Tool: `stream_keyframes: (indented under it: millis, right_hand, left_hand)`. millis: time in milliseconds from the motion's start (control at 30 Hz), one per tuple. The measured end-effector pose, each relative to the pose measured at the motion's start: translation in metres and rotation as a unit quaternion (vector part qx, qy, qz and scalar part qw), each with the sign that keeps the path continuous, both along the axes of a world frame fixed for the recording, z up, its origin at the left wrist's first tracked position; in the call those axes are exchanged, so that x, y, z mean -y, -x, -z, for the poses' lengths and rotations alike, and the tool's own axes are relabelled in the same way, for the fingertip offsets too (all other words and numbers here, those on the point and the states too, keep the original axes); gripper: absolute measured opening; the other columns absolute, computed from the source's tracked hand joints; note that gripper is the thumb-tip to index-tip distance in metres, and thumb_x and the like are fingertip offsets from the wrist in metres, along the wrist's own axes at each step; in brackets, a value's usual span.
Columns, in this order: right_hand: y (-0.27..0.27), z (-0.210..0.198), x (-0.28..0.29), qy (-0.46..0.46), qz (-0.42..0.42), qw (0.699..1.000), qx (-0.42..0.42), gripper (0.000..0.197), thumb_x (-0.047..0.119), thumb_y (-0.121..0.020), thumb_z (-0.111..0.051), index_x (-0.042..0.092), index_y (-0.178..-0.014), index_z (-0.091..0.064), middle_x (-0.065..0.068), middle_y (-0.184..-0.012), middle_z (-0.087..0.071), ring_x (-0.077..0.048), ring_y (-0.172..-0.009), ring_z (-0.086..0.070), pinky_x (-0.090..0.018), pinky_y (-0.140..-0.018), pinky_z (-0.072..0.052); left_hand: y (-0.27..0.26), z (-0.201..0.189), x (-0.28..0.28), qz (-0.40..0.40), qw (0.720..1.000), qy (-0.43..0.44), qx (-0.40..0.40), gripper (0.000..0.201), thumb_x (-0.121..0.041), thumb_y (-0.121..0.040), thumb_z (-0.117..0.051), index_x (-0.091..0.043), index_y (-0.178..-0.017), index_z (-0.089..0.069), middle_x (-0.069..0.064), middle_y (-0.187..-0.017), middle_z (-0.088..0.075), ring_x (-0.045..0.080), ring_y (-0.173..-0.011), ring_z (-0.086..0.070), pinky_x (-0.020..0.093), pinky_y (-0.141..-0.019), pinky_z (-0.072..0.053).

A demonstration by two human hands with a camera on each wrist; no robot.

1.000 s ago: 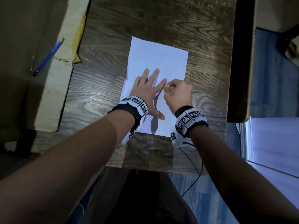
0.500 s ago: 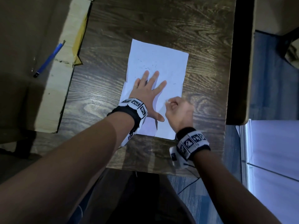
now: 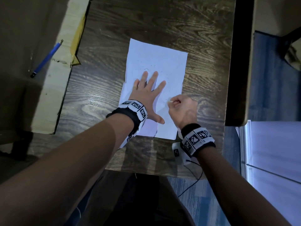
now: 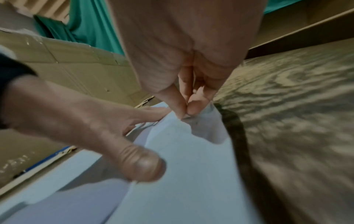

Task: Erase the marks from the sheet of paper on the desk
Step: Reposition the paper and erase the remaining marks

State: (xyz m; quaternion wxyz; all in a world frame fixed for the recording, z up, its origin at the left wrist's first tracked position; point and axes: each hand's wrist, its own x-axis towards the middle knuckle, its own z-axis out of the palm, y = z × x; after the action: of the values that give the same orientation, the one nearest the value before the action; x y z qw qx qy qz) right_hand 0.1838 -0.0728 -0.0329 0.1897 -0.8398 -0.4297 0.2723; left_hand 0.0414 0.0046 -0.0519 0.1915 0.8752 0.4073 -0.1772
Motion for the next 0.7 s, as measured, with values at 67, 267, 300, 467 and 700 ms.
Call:
stream_keyframes:
  millis: [67, 267, 300, 467, 700]
  right_hand:
    - [-0.004, -0.002, -0.015, -0.010, -0.012, 1.000, 0.004, 0.011, 0.017, -0.089, -0.064, 0.012, -0.094, -0.072, 0.001, -0.082, -0.069, -0.010, -0.072, -0.061, -0.016, -0.069, -0.045]
    - [-0.007, 0.010, -0.009, -0.053, 0.002, 0.999, 0.002, 0.011, 0.023, -0.089, -0.065, 0.016, -0.091, -0.073, 0.003, -0.079, -0.071, -0.008, -0.070, -0.063, -0.014, -0.068, -0.048]
    - [-0.008, 0.013, 0.001, -0.054, 0.007, 0.999, -0.003, 0.009, 0.023, -0.088, -0.066, 0.017, -0.089, -0.073, 0.003, -0.077, -0.071, -0.009, -0.069, -0.063, -0.014, -0.069, -0.050]
    - [-0.023, 0.022, 0.038, -0.102, 0.041, 0.992, -0.059, 0.002, 0.013, -0.083, -0.073, 0.015, -0.083, -0.072, 0.006, -0.062, -0.061, -0.010, -0.057, -0.056, -0.031, -0.067, -0.058]
    - [-0.022, 0.015, 0.049, -0.076, -0.060, 0.994, -0.054, 0.007, 0.014, -0.084, -0.073, 0.014, -0.091, -0.075, 0.004, -0.075, -0.067, -0.009, -0.065, -0.060, -0.007, -0.065, -0.047]
  left_hand:
    - [0.000, 0.000, 0.000, -0.002, 1.000, 0.003, -0.002, 0.147, -0.096, -0.047, -0.061, -0.033, -0.156, 0.016, 0.005, -0.160, 0.033, 0.039, -0.146, 0.028, 0.060, -0.120, 0.003]
    - [-0.001, -0.005, 0.001, 0.008, 1.000, 0.005, -0.012, 0.142, -0.095, -0.048, -0.062, -0.041, -0.154, 0.016, 0.007, -0.159, 0.034, 0.042, -0.146, 0.027, 0.062, -0.119, 0.001]
    - [-0.002, -0.007, 0.001, 0.008, 1.000, 0.006, -0.012, 0.142, -0.094, -0.048, -0.062, -0.041, -0.154, 0.015, 0.007, -0.160, 0.033, 0.043, -0.146, 0.027, 0.063, -0.119, 0.000]
    - [-0.004, -0.015, 0.006, 0.060, 0.998, 0.011, 0.006, 0.125, -0.083, -0.065, -0.065, -0.031, -0.159, 0.000, 0.011, -0.164, 0.021, 0.035, -0.150, 0.018, 0.056, -0.121, -0.003]
    - [0.003, 0.000, 0.025, 0.067, 0.991, 0.050, 0.100, 0.119, -0.081, -0.074, -0.058, -0.022, -0.160, 0.000, 0.000, -0.165, 0.019, 0.020, -0.152, 0.016, 0.049, -0.123, 0.000]
